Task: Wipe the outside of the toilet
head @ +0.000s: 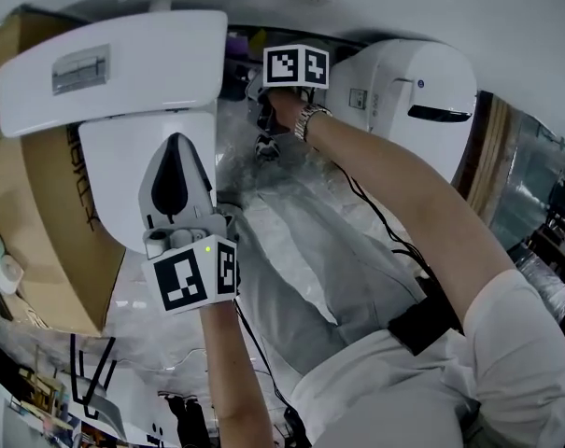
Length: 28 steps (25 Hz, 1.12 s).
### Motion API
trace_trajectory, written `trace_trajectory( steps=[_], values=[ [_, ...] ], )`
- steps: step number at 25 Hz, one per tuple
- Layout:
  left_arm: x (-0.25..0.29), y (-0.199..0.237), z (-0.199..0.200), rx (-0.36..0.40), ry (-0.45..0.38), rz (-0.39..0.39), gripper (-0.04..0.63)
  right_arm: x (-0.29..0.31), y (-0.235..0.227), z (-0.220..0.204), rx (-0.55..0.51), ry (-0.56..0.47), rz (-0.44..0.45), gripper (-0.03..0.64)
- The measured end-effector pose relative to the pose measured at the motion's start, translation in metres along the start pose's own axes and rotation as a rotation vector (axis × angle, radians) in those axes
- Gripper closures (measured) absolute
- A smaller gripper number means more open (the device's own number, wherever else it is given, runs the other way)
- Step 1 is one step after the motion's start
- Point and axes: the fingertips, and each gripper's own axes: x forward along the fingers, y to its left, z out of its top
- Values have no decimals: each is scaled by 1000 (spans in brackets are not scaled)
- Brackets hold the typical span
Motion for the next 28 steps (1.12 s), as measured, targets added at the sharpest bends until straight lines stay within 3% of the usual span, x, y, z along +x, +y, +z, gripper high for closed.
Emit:
trace_trajectory(
  steps=[4,10,16,19,28],
  values=[
    [-18,-1,25,29,-14,4,591,-20,29,6,5,-12,38,518],
    [-49,-10,77,64,-51,17,591,-50,77,25,-20,-33,31,518],
    [-84,-25,117,52,-79,37,591,-91,119,36,-41,-55,26,518],
    [-99,-25,134,88,-78,40,591,-102,139,38,-45,-69,27,518],
    [-140,-25,181,114,-112,79,591,-130,173,41,-51,-63,-1,522]
  ],
)
